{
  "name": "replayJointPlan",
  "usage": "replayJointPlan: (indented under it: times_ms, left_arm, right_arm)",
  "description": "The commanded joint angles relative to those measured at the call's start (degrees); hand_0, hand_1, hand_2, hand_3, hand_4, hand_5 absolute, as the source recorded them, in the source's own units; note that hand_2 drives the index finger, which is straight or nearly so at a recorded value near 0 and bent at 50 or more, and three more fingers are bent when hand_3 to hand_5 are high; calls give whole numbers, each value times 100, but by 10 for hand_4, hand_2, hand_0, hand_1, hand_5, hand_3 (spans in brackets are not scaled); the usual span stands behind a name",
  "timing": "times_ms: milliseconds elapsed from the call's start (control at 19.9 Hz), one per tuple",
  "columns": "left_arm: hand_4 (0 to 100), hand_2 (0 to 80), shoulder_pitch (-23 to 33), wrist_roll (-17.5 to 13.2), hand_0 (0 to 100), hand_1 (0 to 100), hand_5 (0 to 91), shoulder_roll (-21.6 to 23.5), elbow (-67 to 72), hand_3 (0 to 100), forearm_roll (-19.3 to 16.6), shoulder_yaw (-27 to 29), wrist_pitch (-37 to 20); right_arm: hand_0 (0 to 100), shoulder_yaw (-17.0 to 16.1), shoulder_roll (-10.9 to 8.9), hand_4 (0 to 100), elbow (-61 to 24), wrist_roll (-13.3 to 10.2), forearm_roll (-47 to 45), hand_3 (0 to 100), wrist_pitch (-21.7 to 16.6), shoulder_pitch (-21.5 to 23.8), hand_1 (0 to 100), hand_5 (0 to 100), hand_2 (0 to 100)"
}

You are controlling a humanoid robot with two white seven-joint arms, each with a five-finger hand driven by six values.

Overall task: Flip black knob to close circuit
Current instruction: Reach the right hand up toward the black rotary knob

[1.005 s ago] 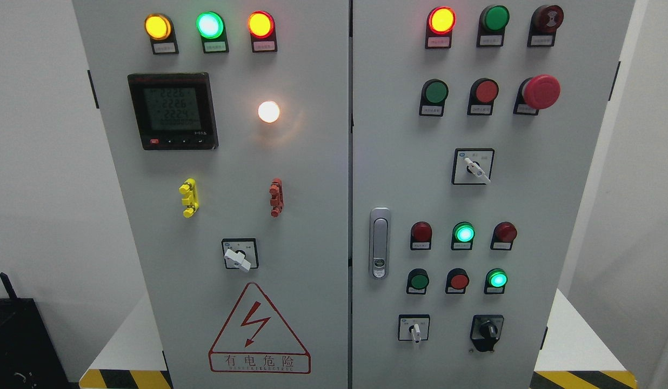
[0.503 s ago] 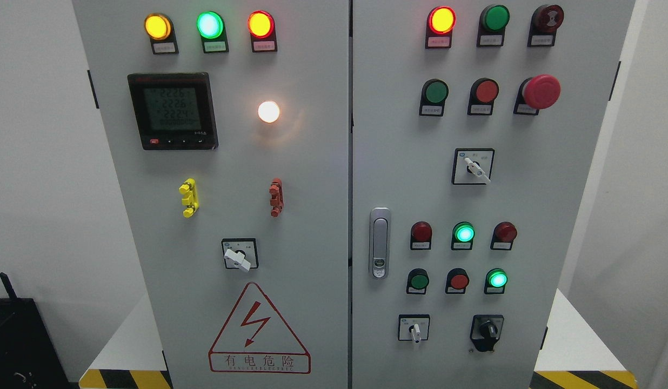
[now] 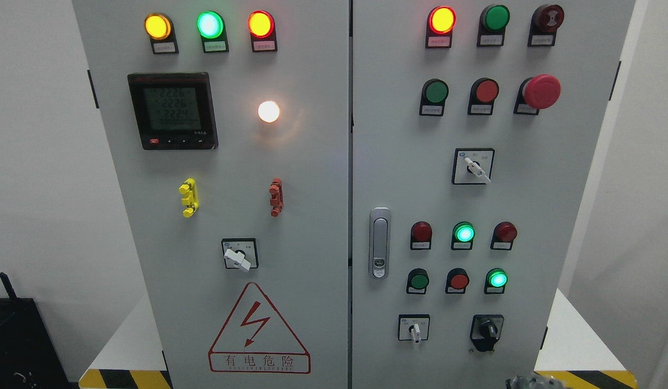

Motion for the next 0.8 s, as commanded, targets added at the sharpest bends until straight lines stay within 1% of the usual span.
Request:
replayJointPlan:
  times_ms: [0, 251, 452, 603, 704, 754]
  left_arm:
    - [28, 0, 193, -2, 0, 0, 0, -3, -193, 49, 44, 62, -28]
    - [28, 0, 193, -2, 0, 0, 0, -3, -193, 50, 44, 62, -28]
    - [27, 0, 193, -2, 0, 0, 0, -3, -193, 50, 44, 62, -28]
    - [28, 0, 193, -2, 0, 0, 0, -3, -193, 52, 44, 62, -28]
    - [28, 0, 193, -2, 0, 0, 0, -3, -193, 52, 44, 62, -28]
    - [28, 0, 193, -2, 0, 0, 0, -3, -193, 51, 44, 62, -28]
  right_arm:
    - [0, 65, -44, 796, 670, -79, 20, 1000, 10, -424, 0, 800, 867]
    - [0, 30, -88, 799, 960, -97, -15, 1000, 28, -714, 0, 804, 871]
    - [0, -93, -123, 800, 1171, -97, -50, 1000, 19, -899, 0, 805, 873]
    - [0, -278, -167, 800, 1224, -97, -68, 1000, -16, -926, 0, 806, 874]
    - [0, -313, -246, 799, 1233, -97, -68, 1000, -16, -926, 0, 807, 874]
    - [0, -322, -247, 799, 1233, -97, -68, 1000, -16, -926, 0, 807, 874]
